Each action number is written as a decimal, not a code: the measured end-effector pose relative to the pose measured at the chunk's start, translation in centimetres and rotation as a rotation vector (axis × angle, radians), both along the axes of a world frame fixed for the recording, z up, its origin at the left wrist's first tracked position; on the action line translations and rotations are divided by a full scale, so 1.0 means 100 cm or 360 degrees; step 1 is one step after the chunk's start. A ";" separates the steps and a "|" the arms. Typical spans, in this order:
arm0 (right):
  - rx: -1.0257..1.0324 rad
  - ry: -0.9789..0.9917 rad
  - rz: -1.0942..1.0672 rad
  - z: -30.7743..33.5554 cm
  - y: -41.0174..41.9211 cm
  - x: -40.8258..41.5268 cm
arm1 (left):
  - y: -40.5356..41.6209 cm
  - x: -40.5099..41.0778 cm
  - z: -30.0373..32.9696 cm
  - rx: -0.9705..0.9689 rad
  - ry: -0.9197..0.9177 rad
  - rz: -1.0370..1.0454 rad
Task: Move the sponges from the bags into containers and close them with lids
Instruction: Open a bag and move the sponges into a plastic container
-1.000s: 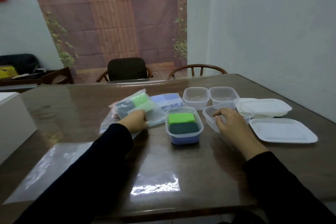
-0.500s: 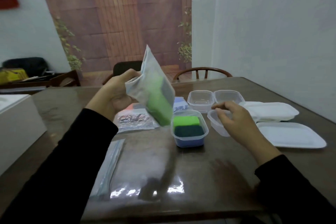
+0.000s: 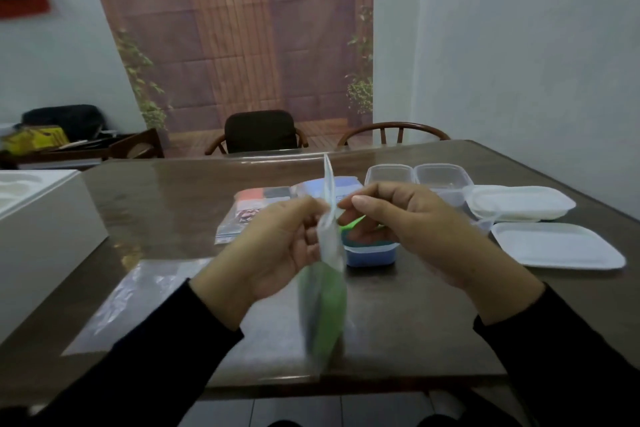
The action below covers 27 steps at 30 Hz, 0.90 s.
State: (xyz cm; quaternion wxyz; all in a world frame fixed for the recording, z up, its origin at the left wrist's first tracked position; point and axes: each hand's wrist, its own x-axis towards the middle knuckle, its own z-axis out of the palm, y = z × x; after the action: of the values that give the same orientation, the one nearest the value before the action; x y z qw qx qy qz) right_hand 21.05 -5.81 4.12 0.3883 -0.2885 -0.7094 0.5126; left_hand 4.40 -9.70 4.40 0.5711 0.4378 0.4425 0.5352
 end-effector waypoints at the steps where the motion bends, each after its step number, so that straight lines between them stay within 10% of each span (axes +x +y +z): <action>1: -0.0026 -0.0011 -0.0015 -0.001 0.000 -0.001 | 0.000 0.006 -0.005 -0.0005 -0.0001 -0.0015; 27: 0.0197 -0.0422 -0.0365 -0.002 -0.001 0.011 | 0.012 0.012 -0.011 -0.0133 0.0204 -0.0242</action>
State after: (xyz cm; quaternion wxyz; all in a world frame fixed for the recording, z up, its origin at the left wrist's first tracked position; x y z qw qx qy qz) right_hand 22.17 -5.87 3.93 0.3643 -0.4081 -0.7470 0.3778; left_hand 5.65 -8.46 3.35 0.5984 0.4793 0.4655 0.4422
